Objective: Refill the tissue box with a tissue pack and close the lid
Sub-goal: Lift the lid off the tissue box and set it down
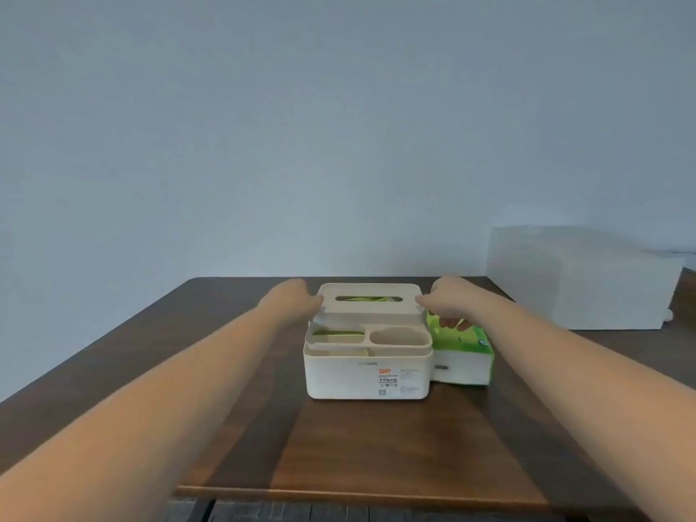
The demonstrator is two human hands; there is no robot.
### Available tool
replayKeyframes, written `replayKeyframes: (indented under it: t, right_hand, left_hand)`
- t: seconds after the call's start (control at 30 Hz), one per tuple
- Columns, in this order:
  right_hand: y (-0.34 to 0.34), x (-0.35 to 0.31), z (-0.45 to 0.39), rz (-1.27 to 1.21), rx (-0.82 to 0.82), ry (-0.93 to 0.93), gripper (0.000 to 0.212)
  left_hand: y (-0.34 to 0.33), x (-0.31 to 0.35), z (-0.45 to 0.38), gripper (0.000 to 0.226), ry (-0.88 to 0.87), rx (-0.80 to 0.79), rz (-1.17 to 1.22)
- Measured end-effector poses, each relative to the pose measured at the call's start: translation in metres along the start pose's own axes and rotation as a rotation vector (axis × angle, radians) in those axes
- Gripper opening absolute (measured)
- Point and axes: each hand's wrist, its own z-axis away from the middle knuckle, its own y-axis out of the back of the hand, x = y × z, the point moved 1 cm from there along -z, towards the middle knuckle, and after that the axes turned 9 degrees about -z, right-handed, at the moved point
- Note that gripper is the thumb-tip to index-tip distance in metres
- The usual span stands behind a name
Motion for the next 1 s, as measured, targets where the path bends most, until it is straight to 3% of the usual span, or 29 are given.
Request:
replayKeyframes:
  t: [0.17,0.23,0.4,0.53,0.7,1.0]
  right_hand:
    - [-0.013,-0.002,-0.004,-0.029,0.029,-0.009,0.013]
    - [-0.014,-0.003,-0.005,-0.069,0.050,-0.017,0.014]
    - [-0.004,-0.014,-0.004,-0.096,0.077,-0.026,0.016]
    - [-0.004,-0.043,-0.003,-0.133,0.142,0.070,0.008]
    - [-0.025,-0.091,-0.007,-0.097,0.098,0.130,0.024]
    - [-0.104,-0.166,-0.012,0.055,-0.063,0.205,0.013]
  left_hand:
    - [-0.010,-0.002,0.001,0.015,0.060,-0.075,0.121]
    - [-0.009,-0.002,0.001,0.017,0.089,-0.072,0.189]
    - [0.010,-0.003,-0.004,0.015,0.077,0.073,0.336]
    - [0.035,-0.018,-0.014,0.012,0.097,0.209,0.409]
    - [0.052,-0.067,-0.024,0.010,0.159,0.290,0.440]
    - [0.038,-0.175,-0.023,0.010,0.335,0.268,0.363]
